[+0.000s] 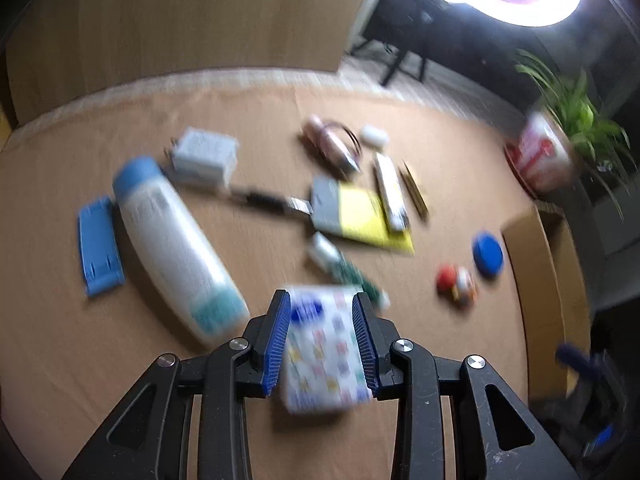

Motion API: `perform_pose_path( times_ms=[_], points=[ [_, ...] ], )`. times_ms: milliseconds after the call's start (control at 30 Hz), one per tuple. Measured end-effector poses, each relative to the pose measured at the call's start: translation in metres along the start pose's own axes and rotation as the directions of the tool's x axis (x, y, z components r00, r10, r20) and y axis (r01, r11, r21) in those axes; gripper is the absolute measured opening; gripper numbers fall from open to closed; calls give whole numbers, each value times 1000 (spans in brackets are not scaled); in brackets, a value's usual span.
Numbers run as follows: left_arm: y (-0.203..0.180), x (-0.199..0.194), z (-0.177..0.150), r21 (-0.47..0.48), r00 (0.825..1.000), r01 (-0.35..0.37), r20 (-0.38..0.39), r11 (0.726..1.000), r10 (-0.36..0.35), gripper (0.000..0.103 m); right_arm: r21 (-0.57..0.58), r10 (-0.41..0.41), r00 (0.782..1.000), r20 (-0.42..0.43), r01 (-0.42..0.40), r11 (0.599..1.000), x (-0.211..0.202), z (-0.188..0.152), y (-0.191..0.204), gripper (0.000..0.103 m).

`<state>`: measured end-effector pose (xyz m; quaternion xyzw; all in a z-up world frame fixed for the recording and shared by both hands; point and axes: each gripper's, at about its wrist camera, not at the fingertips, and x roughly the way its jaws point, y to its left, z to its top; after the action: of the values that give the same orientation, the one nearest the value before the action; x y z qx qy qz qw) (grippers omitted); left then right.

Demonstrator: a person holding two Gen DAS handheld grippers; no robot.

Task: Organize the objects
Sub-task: 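Reach the left tool to the star-print tissue pack and close on it, then lift the tissue pack with the left tool and regrip it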

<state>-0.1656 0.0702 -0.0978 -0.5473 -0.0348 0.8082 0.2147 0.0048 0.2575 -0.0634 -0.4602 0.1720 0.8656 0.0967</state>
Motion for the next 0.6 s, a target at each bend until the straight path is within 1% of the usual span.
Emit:
perform_pose_path(
  times_ms=[100,167,233,300,400,467,533,567,600],
  points=[
    [3,19,16,12,998,-3,-56,1000,4,35,-5,0,1000,-5,0,1000,0,-2,2,84],
    [2,29,16,30,996,-2,-94,1000,5,35,-4,-2,1000,-5,2,1000,-1,-4,1,84],
    [2,31,9,37,994,12,-107,999,-8,35,2,-7,1000,-2,7,1000,-1,-4,-2,84],
    [4,28,0,14,993,38,-110,999,-36,35,10,-9,1000,-3,9,1000,0,-3,-5,84],
    [6,22,-18,-16,993,54,-104,998,-56,35,20,3,1000,-13,-3,1000,4,-1,-8,84],
    [6,16,-34,-36,993,72,-92,997,-75,35,19,18,1000,-25,-17,1000,8,-1,-7,84],
    [12,12,-50,-77,992,95,-77,993,-101,35,18,40,998,-46,-39,999,14,-2,-5,84],
    [16,8,-57,-102,991,110,-64,989,-117,36,18,48,997,-55,-48,999,17,-3,-4,84],
    [22,4,-63,-124,990,121,-52,985,-128,45,16,57,997,-61,-56,998,19,-3,-2,84]
  ],
)
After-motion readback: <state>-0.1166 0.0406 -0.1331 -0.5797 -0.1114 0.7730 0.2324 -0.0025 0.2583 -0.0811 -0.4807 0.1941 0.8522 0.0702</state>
